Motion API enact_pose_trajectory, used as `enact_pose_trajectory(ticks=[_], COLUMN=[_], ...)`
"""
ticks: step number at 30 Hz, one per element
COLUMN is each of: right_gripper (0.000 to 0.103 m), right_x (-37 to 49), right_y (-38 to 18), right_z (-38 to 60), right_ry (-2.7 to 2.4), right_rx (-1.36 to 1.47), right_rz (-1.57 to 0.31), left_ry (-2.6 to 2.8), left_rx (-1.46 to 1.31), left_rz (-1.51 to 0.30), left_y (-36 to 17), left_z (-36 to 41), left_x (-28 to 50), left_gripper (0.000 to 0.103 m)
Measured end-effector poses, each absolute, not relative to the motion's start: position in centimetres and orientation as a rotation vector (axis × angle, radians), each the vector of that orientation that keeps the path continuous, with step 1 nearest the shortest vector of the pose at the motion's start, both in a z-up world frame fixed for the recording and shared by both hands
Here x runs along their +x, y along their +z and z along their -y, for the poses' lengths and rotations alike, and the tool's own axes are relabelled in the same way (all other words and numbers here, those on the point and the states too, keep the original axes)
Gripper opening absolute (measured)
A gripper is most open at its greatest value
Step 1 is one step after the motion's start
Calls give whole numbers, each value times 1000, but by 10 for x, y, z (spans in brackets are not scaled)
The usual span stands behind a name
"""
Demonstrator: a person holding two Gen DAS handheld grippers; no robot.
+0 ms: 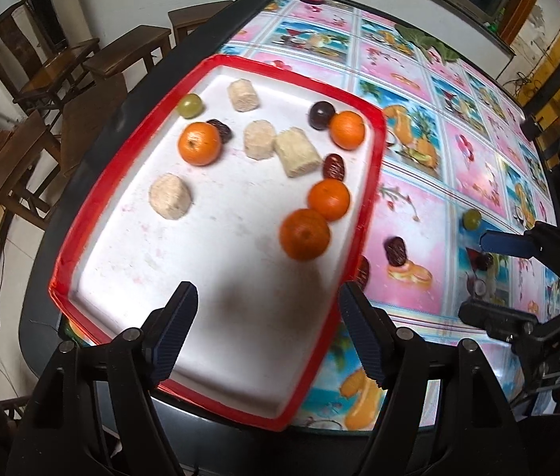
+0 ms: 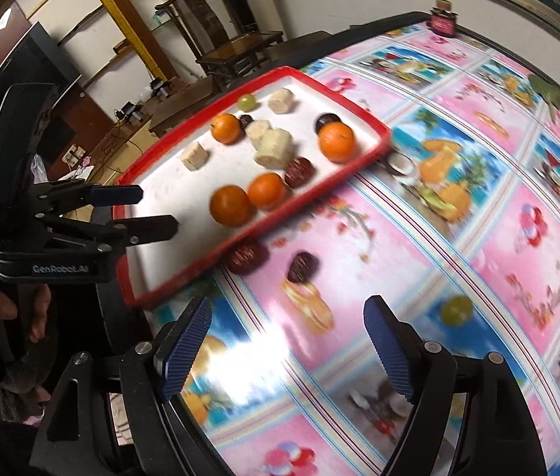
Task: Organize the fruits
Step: 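Move both open tools back toward the loose fruits on the cloth, then grasp a green grape with the left tool while the right tool grasps a red date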
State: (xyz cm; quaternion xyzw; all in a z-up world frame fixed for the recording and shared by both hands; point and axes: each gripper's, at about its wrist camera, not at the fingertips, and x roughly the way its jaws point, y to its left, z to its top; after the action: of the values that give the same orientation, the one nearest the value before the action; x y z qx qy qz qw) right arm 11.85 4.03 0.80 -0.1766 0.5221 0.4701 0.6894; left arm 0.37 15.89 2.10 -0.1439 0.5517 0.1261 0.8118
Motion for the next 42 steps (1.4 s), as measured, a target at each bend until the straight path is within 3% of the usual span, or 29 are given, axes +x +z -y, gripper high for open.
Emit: enact_pose_trajectory(ticks=[19, 26, 34, 36, 42], right_gripper=[81, 81, 62, 58, 58], right_x=[145, 159, 164, 165, 169], right_y=[-2, -4, -15, -19, -18], right_z=[40, 44, 47, 48, 49], right_ry=[941, 912, 896, 887, 884], right_rx=[-357, -353, -367, -365, -359], right_rz=[-1205, -1200, -1228, -1236, -1224], left_ry=[103, 96, 51, 47, 57], left_rx=[-396, -445, -397, -383, -384], left_rz=[-1193, -1203, -1175, -1175, -1183], left_y=[3, -12, -3, -3, -7], left_z=[-83, -89, -80, -78, -82], left_x=[-5, 11, 44, 54, 75], left_gripper=[74, 73, 72, 63, 63])
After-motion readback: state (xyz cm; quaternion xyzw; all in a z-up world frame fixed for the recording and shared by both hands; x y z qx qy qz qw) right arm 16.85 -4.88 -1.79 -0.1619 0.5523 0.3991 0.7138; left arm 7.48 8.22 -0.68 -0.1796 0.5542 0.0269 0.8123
